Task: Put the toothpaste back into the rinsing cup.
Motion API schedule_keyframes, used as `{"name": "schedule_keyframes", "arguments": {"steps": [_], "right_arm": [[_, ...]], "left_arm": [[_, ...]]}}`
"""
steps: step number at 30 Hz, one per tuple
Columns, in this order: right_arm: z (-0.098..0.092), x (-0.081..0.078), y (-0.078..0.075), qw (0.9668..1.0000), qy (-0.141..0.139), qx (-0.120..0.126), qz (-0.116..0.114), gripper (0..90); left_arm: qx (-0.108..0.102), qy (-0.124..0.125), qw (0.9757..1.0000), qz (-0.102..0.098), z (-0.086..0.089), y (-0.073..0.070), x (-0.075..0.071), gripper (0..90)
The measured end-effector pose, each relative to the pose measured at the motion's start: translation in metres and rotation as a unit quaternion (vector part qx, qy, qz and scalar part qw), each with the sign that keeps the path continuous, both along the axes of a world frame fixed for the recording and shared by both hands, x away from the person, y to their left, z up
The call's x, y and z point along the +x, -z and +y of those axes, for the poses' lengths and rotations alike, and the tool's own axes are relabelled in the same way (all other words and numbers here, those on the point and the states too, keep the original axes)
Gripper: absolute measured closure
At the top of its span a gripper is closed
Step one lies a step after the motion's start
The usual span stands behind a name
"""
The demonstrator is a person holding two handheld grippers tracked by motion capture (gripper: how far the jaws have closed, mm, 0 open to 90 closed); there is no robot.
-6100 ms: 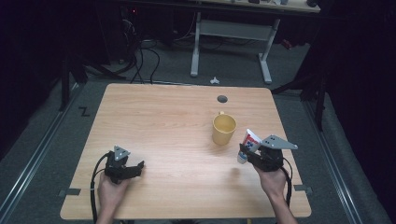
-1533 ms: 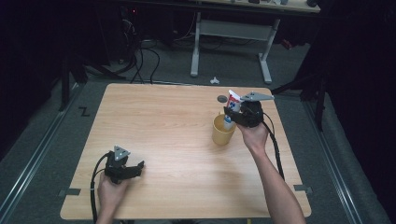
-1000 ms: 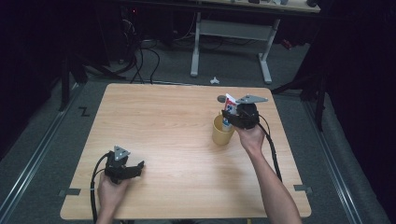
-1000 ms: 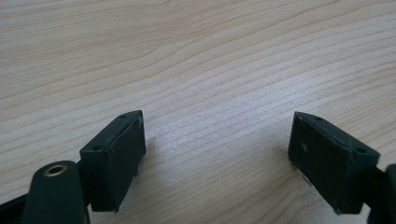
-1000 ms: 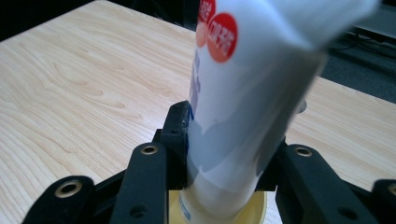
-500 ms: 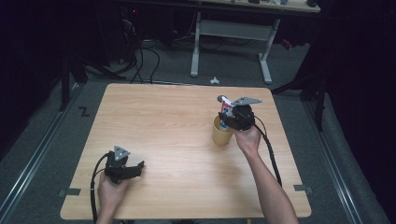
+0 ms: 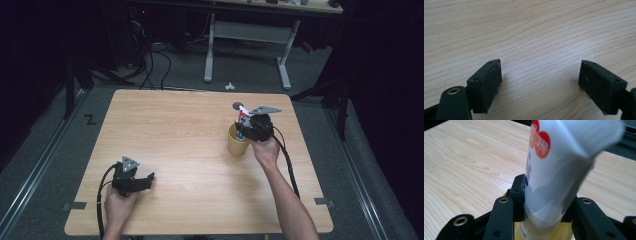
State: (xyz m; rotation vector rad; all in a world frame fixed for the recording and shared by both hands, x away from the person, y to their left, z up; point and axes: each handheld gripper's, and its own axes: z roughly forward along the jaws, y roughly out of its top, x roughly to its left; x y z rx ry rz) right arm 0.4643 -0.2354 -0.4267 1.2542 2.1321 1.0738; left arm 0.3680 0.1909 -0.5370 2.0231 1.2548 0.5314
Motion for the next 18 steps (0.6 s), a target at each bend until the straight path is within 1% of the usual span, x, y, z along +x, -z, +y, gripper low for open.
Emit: {"name": "schedule_keyframes", "arguments": {"steps": [3, 8, 12, 18], "right_arm": [[-0.0006, 0.0002, 0.0005, 1.0, -0.001, -0.002, 0.001, 65.0], [-0.0027, 0.0026, 0.0037, 0.9999, 0.008, -0.002, 0.009, 64.9], [-0.0024, 0.0029, 0.0055, 0.9999, 0.006, -0.004, 0.008, 64.8], [-0.002, 0.0047, 0.0084, 0.9999, 0.012, -0.005, 0.009, 64.7]], "left_arm": [[0.0, 0.0, 1.0, 0.0, -0.0001, 0.0, 0.0, 19.4], [0.0, 0.0, 1.0, 0.0, -0.0001, 0.0, 0.0, 19.3], [0.0, 0.0, 1.0, 0.0, -0.0001, 0.0, 0.0, 19.3], [0.0, 0.0, 1.0, 0.0, 0.0, 0.0, 0.0, 19.3]]}}
